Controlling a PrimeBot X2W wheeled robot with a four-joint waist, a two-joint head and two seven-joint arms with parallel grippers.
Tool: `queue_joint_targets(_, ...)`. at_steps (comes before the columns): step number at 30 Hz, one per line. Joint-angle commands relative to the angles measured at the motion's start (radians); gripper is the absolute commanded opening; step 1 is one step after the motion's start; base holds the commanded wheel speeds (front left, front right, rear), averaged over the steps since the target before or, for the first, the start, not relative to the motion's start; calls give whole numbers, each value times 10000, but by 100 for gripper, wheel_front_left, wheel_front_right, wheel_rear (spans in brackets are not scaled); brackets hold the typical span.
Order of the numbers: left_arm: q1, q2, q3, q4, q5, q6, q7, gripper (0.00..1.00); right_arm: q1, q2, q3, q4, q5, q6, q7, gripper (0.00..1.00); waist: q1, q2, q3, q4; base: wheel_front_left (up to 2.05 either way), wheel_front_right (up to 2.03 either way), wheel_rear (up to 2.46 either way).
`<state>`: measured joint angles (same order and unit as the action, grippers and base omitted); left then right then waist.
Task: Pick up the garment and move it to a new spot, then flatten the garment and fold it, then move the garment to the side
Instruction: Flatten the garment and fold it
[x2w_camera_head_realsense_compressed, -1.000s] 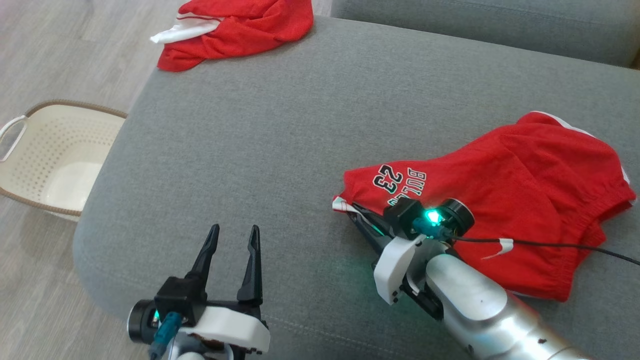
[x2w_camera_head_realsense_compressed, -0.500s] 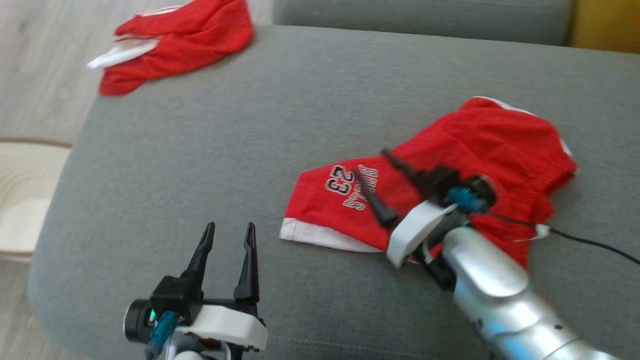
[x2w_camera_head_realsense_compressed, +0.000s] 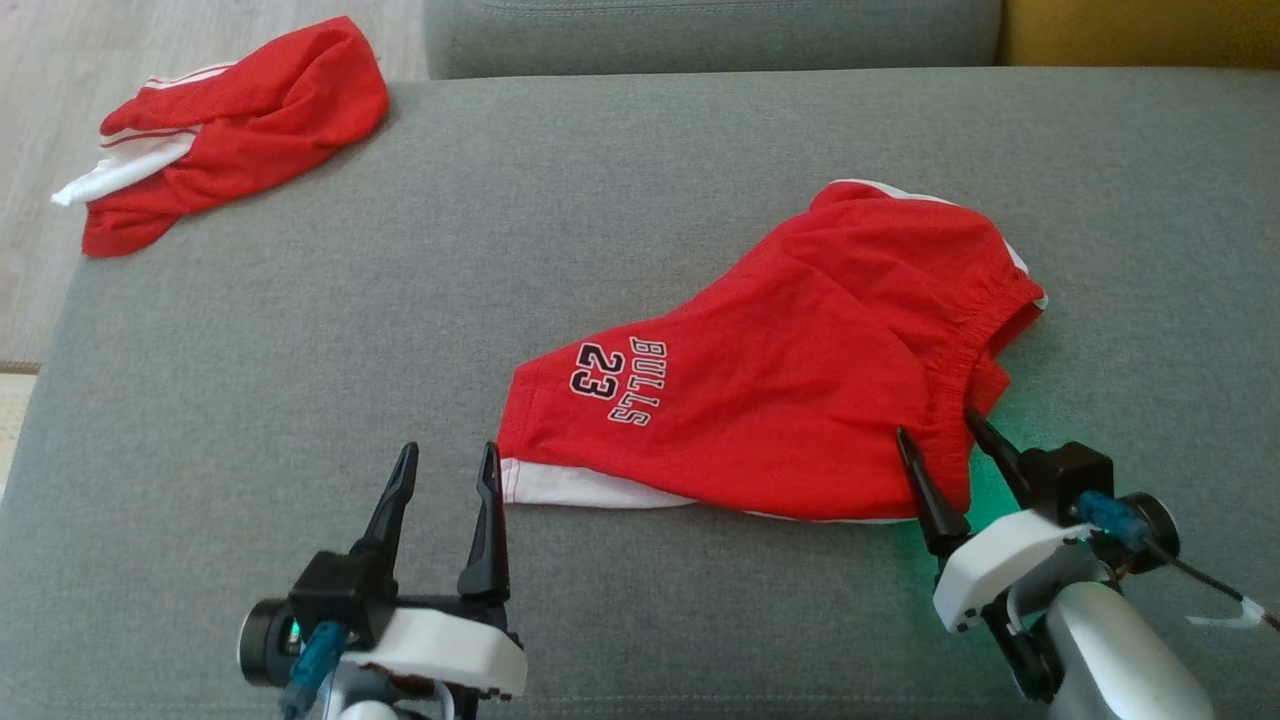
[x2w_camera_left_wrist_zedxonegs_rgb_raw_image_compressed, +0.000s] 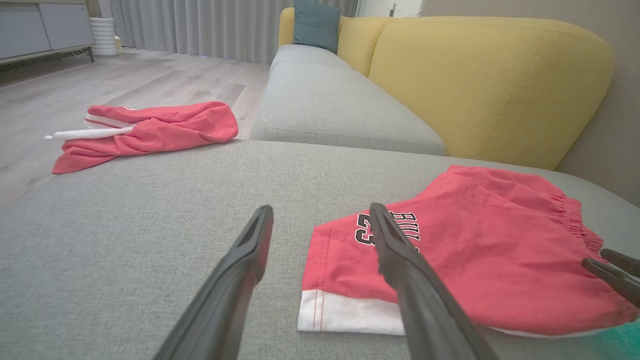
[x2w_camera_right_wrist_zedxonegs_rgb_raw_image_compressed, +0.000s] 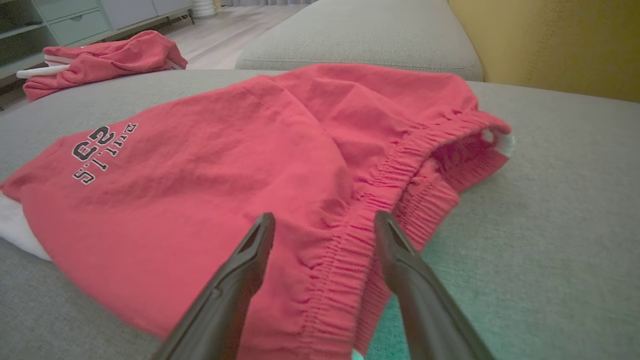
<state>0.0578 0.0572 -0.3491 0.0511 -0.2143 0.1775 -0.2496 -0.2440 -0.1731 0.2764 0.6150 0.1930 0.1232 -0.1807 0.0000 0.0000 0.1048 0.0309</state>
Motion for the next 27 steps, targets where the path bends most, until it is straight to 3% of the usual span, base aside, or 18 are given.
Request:
queue_joint_targets(1, -274, -70, 295, -347, 27, 29, -122, 100, -114, -129, 73, -477, -24, 75, 167, 100, 0, 0, 14, -32, 0, 0, 0)
queue_joint_targets(6, -338, -70, 221, -275, 32, -21, -122, 100, 248, -228, 79, -1012, 256, 75, 1119, 100, 0, 0, -18, 54, 0, 0, 0)
queue_joint_targets(8, -334, -70, 203, -238, 48, -31, -122, 100, 369, -235, 148, -1103, 590, 75, 1669, 82, 0, 0, -57, 167, 0, 0, 0)
queue_joint_targets(10, -307, -70, 204, -219, 47, -19, -122, 100, 490, -295, 147, -1206, 933, 75, 2152, 46, 0, 0, -109, 283, 0, 0, 0)
queue_joint_targets(13, -245, -70, 211, -208, 38, -5, -122, 100, 653, -424, 115, -1403, 1274, 75, 2655, 32, 0, 0, -175, 434, 0, 0, 0)
queue_joint_targets(15, -214, -70, 208, -218, 34, 1, -122, 100, 709, -510, 58, -1531, 1367, 75, 2805, 16, 0, 0, -198, 519, 0, 0, 0)
queue_joint_targets(16, -203, -70, 203, -221, 32, 0, -122, 100, 712, -538, 17, -1591, 1382, 75, 2827, 4, 0, 0, -205, 552, 0, 0, 0)
queue_joint_targets(17, -194, -70, 199, -227, 31, 1, -122, 100, 697, -564, -33, -1654, 1359, 75, 2798, 0, 0, 0, -211, 581, 0, 0, 0)
queue_joint_targets(27, -156, -70, 139, -240, 40, -12, -122, 100, -249, -284, -743, -1334, 925, 75, 2469, 0, 0, 0, -166, 752, 0, 0, 0)
